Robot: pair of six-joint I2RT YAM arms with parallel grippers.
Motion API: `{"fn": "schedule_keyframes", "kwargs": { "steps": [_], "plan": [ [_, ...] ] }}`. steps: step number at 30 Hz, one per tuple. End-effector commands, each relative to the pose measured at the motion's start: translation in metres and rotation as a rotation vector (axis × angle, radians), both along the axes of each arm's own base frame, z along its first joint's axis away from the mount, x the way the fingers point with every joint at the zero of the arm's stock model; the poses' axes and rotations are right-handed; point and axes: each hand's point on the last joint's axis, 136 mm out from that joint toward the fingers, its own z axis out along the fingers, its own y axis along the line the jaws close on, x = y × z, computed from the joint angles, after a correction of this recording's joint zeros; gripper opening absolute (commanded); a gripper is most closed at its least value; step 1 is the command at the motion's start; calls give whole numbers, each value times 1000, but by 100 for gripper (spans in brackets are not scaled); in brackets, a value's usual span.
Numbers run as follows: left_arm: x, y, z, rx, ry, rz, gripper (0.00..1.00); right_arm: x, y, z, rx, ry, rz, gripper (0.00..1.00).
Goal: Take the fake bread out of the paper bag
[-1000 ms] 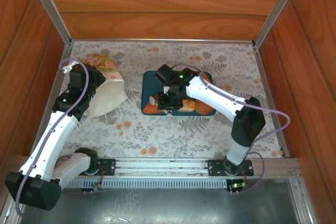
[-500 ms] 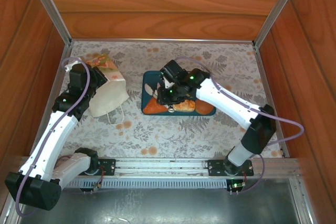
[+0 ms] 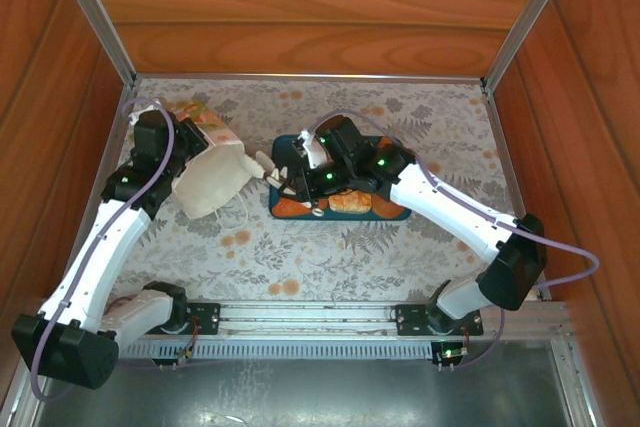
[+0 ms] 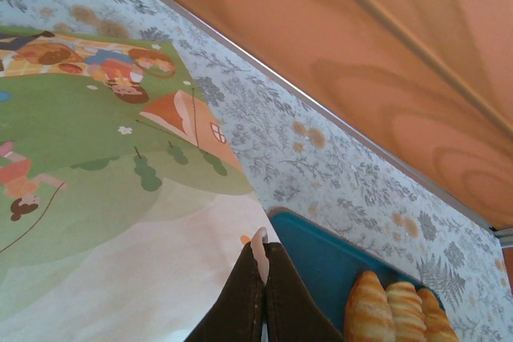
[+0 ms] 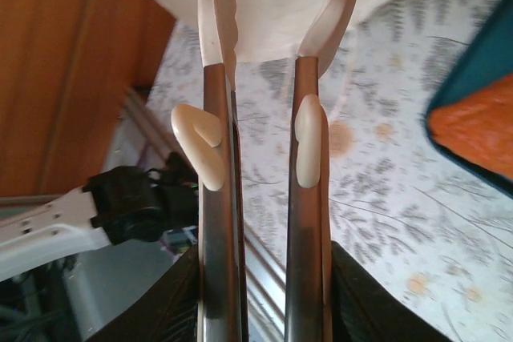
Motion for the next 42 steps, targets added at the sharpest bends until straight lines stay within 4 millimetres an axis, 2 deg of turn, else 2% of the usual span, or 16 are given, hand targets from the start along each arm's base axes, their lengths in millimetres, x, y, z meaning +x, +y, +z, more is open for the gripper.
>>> {"fn": "schedule_keyframes", "kwargs": {
  "steps": [1,6,7,8,15,23,30,42],
  "plan": [
    [7,-5,15,-31,-28,-15,0,-17,24,-3,98,60,119,38],
    [10,-4,15,-33,-27,1,0,-18,48,-23,71,131,145,37],
    [9,-3,15,-31,-30,6,0,-14,54,-35,52,147,136,37],
    [9,-2,15,-28,-31,10,0,-12,60,-39,55,153,131,37],
    [10,-2,17,-34,-32,14,0,18,100,-59,61,207,37,36],
    [16,-10,16,-64,-18,-12,0,51,130,-77,74,260,-94,36],
    [18,-11,18,-75,-18,-9,0,65,146,-76,117,282,-137,37],
    [22,-2,19,-84,-21,61,0,90,160,-75,133,295,-259,40]
  ]
}}
